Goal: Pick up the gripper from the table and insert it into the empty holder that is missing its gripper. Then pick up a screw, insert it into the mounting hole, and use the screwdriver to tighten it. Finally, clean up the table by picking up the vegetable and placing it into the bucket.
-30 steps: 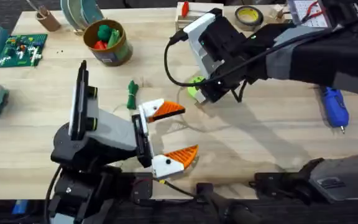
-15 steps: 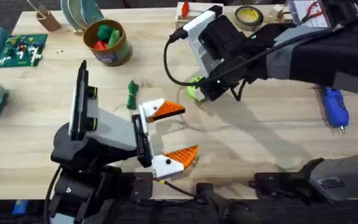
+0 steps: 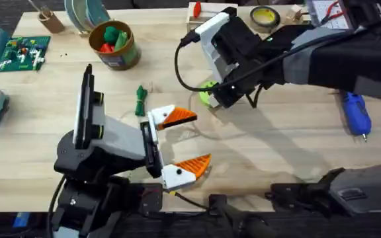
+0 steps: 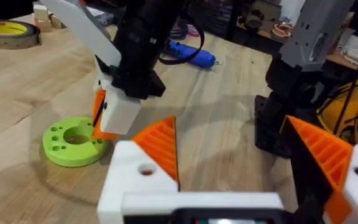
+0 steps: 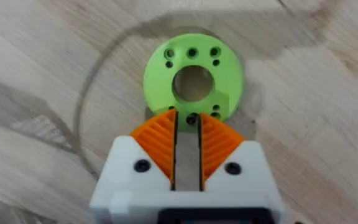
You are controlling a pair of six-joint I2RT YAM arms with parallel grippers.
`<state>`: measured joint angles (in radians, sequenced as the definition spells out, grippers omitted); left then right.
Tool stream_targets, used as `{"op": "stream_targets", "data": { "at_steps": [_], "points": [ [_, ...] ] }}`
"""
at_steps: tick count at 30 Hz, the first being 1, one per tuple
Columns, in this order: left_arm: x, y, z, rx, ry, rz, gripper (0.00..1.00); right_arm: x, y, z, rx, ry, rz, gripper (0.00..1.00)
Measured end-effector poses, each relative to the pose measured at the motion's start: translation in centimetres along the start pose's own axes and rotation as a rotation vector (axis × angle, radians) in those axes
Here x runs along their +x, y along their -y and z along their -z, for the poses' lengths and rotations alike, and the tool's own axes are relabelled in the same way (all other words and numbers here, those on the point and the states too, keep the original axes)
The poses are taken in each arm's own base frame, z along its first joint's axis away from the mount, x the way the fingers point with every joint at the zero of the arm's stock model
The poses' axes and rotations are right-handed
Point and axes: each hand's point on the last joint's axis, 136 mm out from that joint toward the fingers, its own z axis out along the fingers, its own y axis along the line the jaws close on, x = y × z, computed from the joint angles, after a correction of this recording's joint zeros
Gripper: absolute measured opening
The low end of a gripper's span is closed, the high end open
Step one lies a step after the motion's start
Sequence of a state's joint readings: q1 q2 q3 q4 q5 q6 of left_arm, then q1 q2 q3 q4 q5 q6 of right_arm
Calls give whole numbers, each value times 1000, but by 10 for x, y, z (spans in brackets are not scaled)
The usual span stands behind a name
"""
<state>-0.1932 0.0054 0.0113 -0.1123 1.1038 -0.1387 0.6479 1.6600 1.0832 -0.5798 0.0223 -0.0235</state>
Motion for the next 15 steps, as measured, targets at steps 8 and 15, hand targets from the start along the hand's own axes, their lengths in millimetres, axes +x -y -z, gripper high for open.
{"op": "stream_targets", "data": {
  "at_steps": [8, 15],
  "points": [
    [0, 0, 0, 0, 0, 0, 993, 0, 0, -2, 0, -2, 0, 197],
    [0, 0, 0, 0, 0, 0, 993, -2, 1, -5, 7, -8, 0, 189]
  ]
}}
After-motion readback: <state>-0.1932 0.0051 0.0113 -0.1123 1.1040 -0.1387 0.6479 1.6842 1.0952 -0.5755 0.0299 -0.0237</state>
